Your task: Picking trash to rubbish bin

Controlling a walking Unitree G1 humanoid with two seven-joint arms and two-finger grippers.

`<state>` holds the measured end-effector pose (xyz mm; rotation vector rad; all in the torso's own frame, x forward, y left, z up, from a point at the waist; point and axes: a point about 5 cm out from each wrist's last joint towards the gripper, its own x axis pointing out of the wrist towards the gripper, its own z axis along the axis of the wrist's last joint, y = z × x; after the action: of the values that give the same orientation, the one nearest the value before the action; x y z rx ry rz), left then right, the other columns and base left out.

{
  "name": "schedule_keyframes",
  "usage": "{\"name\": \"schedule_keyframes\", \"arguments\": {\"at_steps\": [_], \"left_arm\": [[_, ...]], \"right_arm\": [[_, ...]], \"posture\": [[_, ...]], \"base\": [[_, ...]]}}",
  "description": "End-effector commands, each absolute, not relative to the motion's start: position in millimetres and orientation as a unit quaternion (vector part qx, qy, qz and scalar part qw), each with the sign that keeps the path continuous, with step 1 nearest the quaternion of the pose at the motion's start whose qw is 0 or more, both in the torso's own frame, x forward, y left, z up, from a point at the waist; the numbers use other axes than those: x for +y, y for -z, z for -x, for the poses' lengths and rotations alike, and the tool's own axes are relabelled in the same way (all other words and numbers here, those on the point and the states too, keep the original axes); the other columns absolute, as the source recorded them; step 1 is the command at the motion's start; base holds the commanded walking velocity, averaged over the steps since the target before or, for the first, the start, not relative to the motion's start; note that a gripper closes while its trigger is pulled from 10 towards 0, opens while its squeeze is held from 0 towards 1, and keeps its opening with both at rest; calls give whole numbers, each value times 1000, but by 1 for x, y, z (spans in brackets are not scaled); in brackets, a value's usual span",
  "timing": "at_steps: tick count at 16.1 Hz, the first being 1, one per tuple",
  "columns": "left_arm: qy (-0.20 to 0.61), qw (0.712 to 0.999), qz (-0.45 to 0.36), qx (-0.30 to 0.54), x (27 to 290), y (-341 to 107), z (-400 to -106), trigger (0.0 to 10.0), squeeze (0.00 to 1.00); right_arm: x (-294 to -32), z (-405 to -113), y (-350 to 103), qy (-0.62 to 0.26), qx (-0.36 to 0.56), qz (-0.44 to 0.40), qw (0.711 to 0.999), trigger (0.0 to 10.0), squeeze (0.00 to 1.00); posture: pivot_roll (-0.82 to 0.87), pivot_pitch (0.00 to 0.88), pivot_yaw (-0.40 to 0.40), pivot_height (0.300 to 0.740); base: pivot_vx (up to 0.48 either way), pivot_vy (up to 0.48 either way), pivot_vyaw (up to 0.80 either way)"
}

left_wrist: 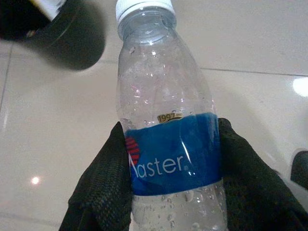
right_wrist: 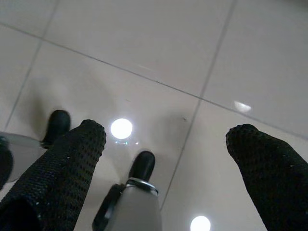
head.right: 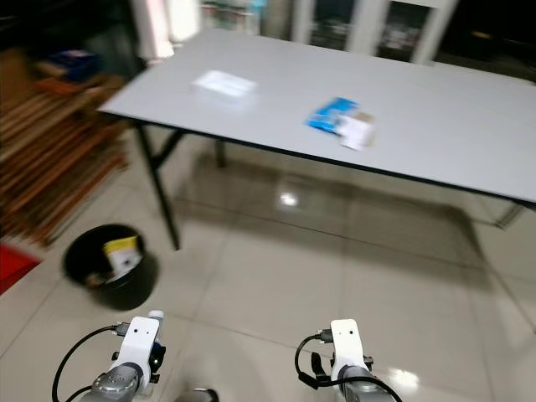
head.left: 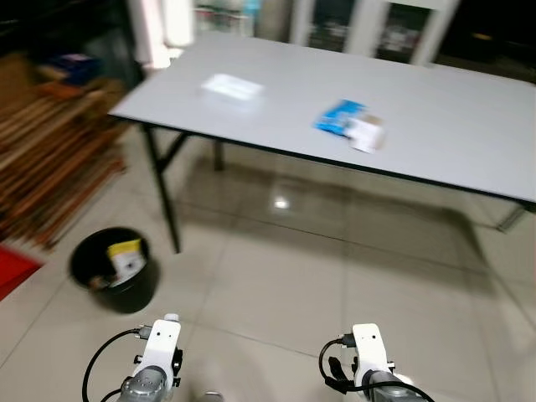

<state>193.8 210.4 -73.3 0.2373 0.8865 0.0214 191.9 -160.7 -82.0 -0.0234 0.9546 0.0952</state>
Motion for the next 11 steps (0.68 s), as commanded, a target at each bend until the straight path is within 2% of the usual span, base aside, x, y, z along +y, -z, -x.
{"name": "schedule_keyframes", "arguments": {"at_steps": [1,11], "left_arm": [[-13,896,-115,428,210,74,-193,10000,0],[-15,898,-112,426,208,73,-195,10000,0]], "right_arm": [[-162,-191,82,-50,459,15,887,10000,0],[-160,-191,82,-60,460,20,886,10000,0]], "posture": [[30,13,-74,740],[31,6,-75,740]], "base": [[0,0,800],[24,0,800]]}}
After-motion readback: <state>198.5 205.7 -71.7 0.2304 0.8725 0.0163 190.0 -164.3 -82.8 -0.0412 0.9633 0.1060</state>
